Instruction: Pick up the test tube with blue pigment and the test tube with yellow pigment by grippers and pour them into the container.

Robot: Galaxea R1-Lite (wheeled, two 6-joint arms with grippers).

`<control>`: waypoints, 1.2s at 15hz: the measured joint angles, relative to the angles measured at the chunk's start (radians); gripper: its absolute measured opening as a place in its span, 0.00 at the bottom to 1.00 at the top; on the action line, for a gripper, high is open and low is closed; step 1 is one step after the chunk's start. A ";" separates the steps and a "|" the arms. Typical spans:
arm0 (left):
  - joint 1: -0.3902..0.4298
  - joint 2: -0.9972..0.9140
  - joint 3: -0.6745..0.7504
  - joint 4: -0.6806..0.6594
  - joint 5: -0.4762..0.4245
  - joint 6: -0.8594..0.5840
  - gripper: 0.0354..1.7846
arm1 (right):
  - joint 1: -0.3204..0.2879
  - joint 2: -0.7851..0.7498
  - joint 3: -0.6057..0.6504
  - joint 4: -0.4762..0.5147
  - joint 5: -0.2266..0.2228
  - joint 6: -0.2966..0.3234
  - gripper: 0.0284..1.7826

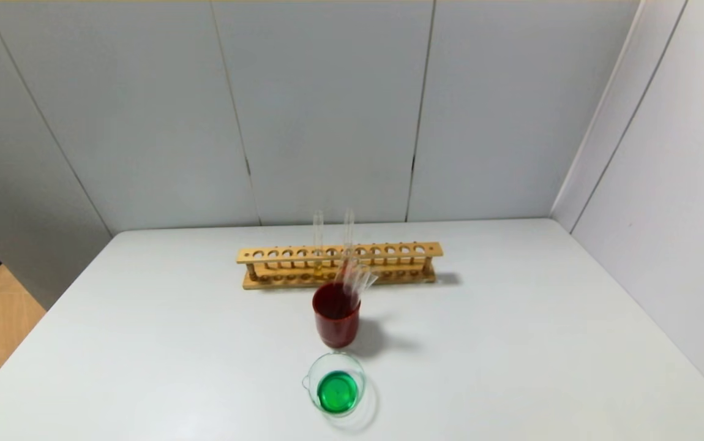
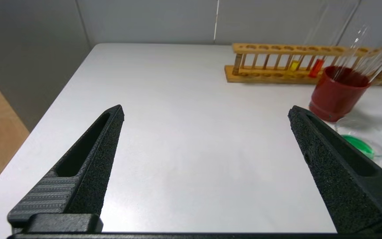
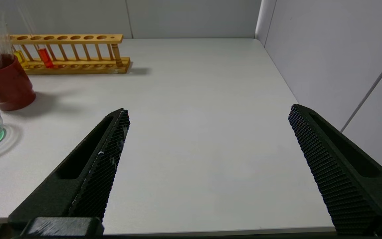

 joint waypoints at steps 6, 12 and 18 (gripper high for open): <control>0.000 -0.002 0.010 -0.006 -0.016 -0.237 0.98 | 0.000 0.000 0.000 0.000 0.000 0.000 0.98; 0.000 -0.002 0.010 -0.006 -0.009 -0.131 0.98 | 0.000 0.000 0.000 0.000 0.000 -0.001 0.98; 0.000 0.000 0.010 0.036 -0.021 0.159 0.98 | 0.000 0.000 0.000 0.000 0.000 -0.001 0.98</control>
